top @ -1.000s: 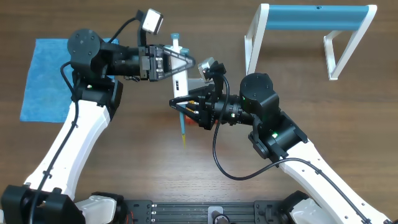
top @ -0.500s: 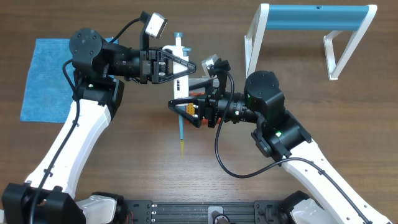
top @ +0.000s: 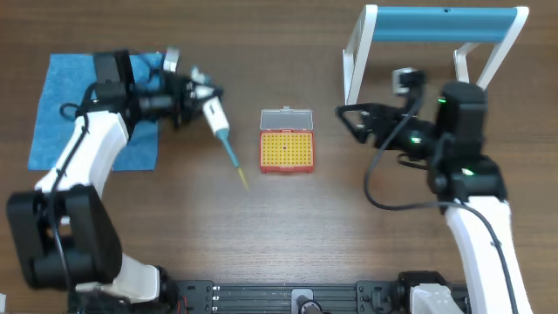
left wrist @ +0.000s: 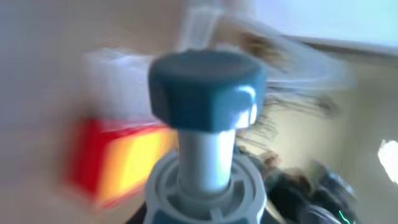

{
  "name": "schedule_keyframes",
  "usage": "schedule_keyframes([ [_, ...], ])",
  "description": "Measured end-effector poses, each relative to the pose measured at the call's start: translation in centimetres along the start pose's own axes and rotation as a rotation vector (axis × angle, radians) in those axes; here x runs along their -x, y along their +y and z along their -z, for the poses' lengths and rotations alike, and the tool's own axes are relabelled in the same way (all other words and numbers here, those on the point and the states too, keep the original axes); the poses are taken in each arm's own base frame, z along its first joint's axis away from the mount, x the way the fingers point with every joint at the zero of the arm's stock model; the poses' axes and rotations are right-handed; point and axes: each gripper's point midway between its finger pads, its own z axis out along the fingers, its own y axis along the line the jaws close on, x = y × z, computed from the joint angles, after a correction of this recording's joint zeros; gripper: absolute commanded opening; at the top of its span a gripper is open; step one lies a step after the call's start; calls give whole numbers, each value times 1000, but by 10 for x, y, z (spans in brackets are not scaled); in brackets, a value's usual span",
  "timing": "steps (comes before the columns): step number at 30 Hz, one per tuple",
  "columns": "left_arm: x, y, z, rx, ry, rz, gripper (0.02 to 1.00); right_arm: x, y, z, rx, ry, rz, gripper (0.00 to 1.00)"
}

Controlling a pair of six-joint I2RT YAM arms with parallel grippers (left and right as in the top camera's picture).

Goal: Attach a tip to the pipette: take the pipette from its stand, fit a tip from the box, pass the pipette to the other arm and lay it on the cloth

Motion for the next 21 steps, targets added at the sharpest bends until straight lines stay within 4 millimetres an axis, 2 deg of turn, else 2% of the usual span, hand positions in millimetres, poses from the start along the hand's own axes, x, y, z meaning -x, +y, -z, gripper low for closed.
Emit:
schedule_keyframes([
  [1, -2, 29, 0, 103, -7, 73, 25, 8, 5, 11, -24, -34, 22, 840],
  [3, -11, 70, 8, 270, -5, 150, 25, 18, 16, 34, -102, -85, 68, 840],
  [4, -17, 82, 16, 339, 0, 169, 25, 19, 20, 48, -178, -101, 82, 844],
  [6, -17, 90, 37, 450, -11, 168, 25, 20, 21, 72, -317, -128, 116, 840],
  [7, -6, 83, 58, 518, -48, 138, 25, 25, 20, 92, -435, -168, 154, 840],
  [8, 4, 77, 70, 549, -82, 100, 25, 25, 16, 100, -492, -176, 163, 840],
  [10, 30, 47, 113, 634, -181, 19, 25, 25, 3, 112, -612, -181, 171, 842],
  [12, 58, 8, 161, 697, -312, -90, 25, 24, -15, 114, -708, -156, 162, 842],
  [15, 82, -36, 226, 803, -454, -196, 25, 25, -40, 106, -795, -104, 137, 842],
  [18, 116, -54, 261, 885, -553, -255, 25, 25, -69, 92, -874, -33, 103, 842],
  [21, 161, -47, 268, 940, -609, -289, 25, 25, -87, 88, -946, -13, 65, 842],
])
